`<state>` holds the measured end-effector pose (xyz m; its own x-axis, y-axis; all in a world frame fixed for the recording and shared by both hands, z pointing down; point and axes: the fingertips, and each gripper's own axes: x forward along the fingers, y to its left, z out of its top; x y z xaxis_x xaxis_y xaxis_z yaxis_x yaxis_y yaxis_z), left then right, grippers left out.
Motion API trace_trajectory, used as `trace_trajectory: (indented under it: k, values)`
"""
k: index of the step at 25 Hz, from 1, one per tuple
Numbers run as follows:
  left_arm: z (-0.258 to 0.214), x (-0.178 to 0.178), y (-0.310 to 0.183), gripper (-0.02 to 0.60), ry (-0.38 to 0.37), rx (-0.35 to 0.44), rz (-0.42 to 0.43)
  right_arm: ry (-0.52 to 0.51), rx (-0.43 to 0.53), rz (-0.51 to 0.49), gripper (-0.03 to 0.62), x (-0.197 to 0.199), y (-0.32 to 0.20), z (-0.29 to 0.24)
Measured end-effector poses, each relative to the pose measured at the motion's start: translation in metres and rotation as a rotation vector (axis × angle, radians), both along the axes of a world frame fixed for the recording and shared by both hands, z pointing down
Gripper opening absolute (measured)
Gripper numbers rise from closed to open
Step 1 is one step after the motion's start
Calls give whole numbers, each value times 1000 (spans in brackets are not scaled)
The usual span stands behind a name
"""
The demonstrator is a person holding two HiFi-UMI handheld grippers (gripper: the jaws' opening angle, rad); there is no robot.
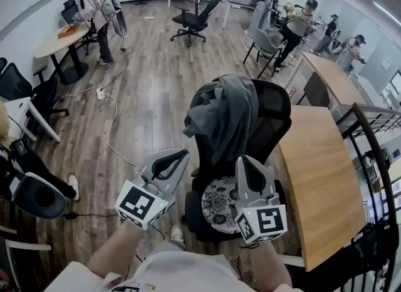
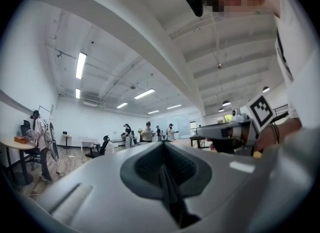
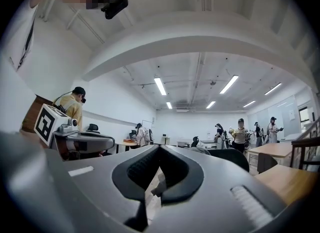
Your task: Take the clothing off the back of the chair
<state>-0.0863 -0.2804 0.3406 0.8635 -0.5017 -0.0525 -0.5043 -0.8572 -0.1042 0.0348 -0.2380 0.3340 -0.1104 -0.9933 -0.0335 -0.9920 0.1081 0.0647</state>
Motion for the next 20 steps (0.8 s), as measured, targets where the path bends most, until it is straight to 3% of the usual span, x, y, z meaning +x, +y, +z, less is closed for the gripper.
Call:
trace_trajectory:
  k: [12,20]
  values:
    - [0,27,-49,0,7,-9,61,-4,-19,78,0,37,-50,6]
    - [3,36,-69,2,23,-35,28,-24,-19,53,2,55,-72,12]
